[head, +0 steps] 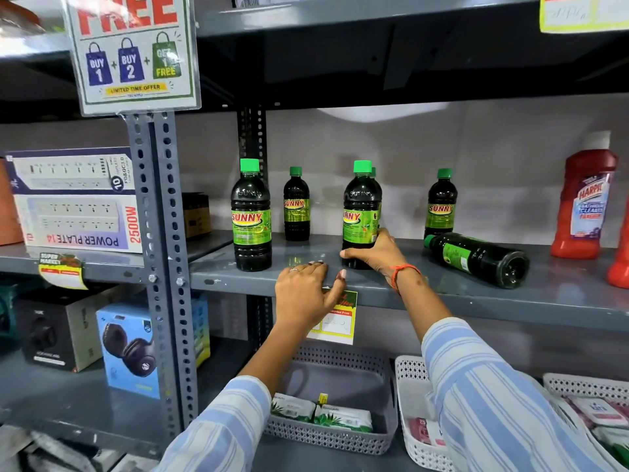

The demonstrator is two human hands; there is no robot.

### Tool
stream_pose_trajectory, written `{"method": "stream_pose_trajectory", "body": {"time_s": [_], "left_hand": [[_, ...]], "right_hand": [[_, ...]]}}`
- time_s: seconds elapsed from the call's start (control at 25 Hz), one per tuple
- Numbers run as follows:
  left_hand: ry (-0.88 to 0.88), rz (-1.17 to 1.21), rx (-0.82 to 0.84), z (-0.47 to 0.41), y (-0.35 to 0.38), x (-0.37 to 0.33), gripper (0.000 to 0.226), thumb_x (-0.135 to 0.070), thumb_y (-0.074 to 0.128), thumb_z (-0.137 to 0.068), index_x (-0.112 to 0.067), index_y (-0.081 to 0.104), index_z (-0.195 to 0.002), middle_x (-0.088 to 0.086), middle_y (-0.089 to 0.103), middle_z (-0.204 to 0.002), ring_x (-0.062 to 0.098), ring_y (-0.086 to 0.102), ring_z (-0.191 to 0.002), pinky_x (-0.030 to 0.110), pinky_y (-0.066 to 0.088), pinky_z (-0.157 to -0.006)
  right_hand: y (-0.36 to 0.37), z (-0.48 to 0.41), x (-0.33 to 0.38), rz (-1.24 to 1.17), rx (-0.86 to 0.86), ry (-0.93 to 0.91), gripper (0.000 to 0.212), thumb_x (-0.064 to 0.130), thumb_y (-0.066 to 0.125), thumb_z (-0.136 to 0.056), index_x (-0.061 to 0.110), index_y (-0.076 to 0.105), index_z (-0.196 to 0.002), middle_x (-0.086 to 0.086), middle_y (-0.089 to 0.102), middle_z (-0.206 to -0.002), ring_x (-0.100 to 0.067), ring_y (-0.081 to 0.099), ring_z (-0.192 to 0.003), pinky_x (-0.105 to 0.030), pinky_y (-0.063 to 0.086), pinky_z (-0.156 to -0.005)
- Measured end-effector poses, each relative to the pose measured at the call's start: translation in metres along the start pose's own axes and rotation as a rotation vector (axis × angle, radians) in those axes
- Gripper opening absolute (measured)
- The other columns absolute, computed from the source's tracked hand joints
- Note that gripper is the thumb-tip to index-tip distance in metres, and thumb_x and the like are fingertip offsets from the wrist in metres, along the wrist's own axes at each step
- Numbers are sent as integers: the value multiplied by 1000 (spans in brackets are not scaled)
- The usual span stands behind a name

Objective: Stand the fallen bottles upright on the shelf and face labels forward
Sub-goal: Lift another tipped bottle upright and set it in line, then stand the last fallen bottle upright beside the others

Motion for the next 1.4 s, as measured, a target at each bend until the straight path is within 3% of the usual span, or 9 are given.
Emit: {"method": "stream_pose_trajectory", "body": {"time_s": [0.28,0.52,0.76,0.88,1.0,1.12,1.24,1.32,1.4], "left_hand": [[-1,-11,-8,1,3,1,53,-50,35,-87,-12,69,-77,4,73,-73,26,66,-65,31,46,-60],[13,-5,4,0,5,3,52,-49,36,-87,-10,68,-76,5,72,-70,27,65,-63,33,45,-60],[6,16,25,1,8,4,69,-54,22,-90,-3,64,-110,17,71,-104,32,66,-94,38,47,-76],[-26,16,14,3,7,-3,75,-55,18,-93,-1,22,-145,17,26,-153,26,25,-141,46,20,-113],[-1,19,-31,2,1,-23,74,-52,24,-94,-5,4,-147,12,2,-156,22,2,-145,46,1,-117],[94,38,-41,-4,3,-56,70,-47,29,-94,-7,8,-148,8,4,-155,20,4,-144,44,2,-116],[223,89,-8,-10,15,-98,63,-39,33,-92,-8,24,-146,11,23,-154,20,20,-142,41,15,-114],[223,105,52,-12,24,-118,57,-39,32,-90,-7,43,-136,17,56,-133,29,54,-119,42,45,-93],[165,91,122,-12,28,-127,54,-42,28,-90,-6,64,-107,17,71,-92,33,66,-80,35,50,-58]], "right_hand": [[0,16,14,-109,109,-34,82,31,79,-45,11,54,-120,-10,69,-111,-23,65,-105,-37,54,-93],[-8,34,26,-101,160,-87,21,8,71,-74,19,68,-92,-7,68,-95,-19,61,-89,-25,48,-76],[-8,51,32,-82,259,-98,28,8,71,-75,18,65,-100,-1,69,-90,-17,62,-90,-28,49,-87],[-12,53,32,-263,197,-59,39,29,72,-79,18,58,-113,0,66,-109,-13,59,-100,-25,44,-87],[-28,58,32,-434,-80,-71,50,44,63,-82,10,58,-119,-5,66,-115,-14,61,-104,-21,44,-80],[-61,68,40,-102,-368,-334,26,28,61,-88,8,64,-103,-4,66,-92,-9,61,-79,-19,49,-73],[-107,67,40,344,-478,-455,21,25,56,-86,8,66,-93,-13,68,-97,-28,64,-91,-34,49,-79],[-136,58,25,696,-421,-285,36,32,60,-83,6,62,-108,-19,63,-114,-36,55,-111,-39,46,-89],[-160,54,3,990,-285,-67,61,45,66,-78,4,55,-121,-21,57,-125,-38,47,-121,-43,44,-97]]}}
Point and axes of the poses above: each hand's wrist, its own z-axis away from the middle knuckle, its own y-axis out of the palm, x = y × z, the point moved 3 cm from there along -z, towards the middle knuckle
